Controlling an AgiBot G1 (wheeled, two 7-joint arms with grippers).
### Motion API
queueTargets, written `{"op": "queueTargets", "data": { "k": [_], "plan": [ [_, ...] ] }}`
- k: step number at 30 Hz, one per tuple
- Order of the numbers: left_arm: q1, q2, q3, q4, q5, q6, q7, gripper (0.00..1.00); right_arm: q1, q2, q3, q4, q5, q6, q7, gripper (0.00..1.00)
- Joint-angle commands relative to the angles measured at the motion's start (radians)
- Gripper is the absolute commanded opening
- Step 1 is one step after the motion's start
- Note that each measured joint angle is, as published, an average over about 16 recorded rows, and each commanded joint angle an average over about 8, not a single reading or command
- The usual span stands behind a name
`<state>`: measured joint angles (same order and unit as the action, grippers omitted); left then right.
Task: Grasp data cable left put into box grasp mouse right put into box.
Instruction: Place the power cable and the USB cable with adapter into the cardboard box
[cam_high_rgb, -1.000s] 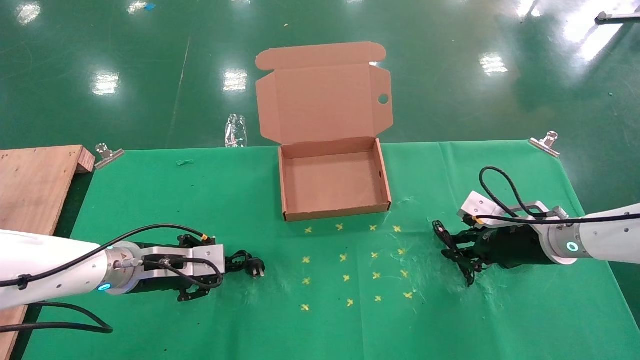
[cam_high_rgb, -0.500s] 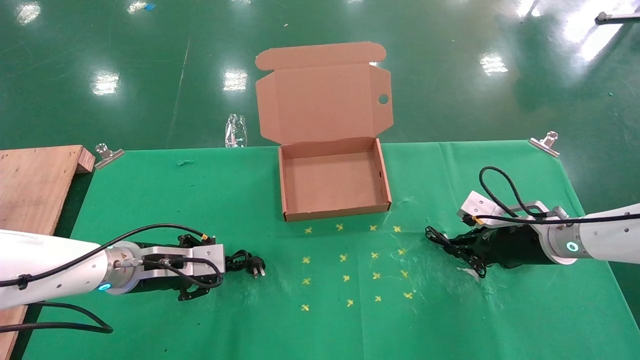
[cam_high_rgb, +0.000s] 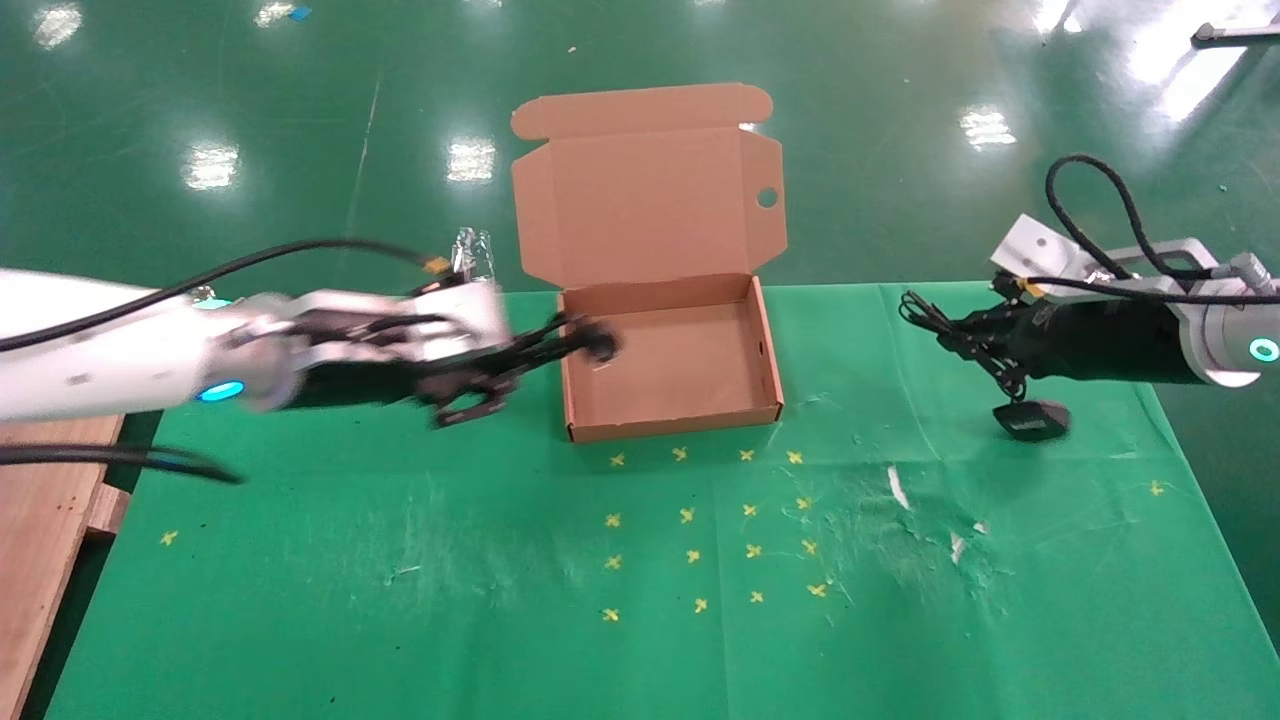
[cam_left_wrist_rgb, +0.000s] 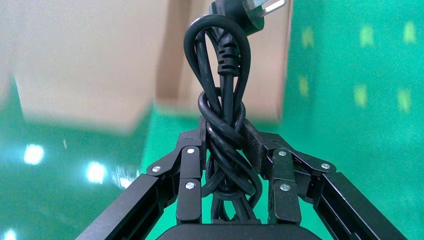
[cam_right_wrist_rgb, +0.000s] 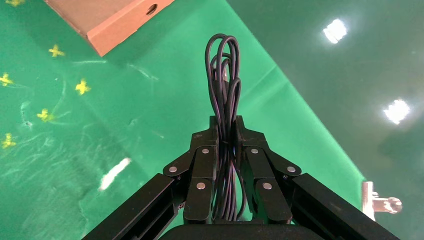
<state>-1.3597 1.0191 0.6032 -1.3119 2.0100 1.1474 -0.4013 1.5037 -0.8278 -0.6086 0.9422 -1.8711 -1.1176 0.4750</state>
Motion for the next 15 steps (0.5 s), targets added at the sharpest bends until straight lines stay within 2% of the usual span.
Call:
{"op": "queueTargets", "data": {
  "k": [1, 4, 8, 12, 15],
  "plan": [
    [-0.020, 0.046, -0.001, -0.002, -0.011, -0.013, -0.013, 0.00, 0.010, 0.010, 0.000, 0.040, -0.016, -0.001, 0.030, 0.00],
    [-0.010, 0.149, 0.040, 0.011, 0.081, -0.066, -0.051, 0.00, 0.011, 0.025, 0.001, 0.100, -0.033, -0.005, 0.076, 0.00],
    [0.013, 0.277, 0.110, 0.062, 0.266, -0.160, -0.112, 0.00, 0.007, 0.053, 0.005, 0.181, -0.050, -0.015, 0.133, 0.00],
    [0.031, 0.341, 0.202, 0.125, 0.432, -0.273, -0.195, 0.02, 0.004, 0.085, 0.012, 0.249, -0.063, -0.028, 0.183, 0.00],
    [0.027, 0.351, 0.286, 0.158, 0.510, -0.344, -0.276, 0.39, 0.006, 0.105, 0.018, 0.291, -0.070, -0.035, 0.211, 0.00]
  ]
}}
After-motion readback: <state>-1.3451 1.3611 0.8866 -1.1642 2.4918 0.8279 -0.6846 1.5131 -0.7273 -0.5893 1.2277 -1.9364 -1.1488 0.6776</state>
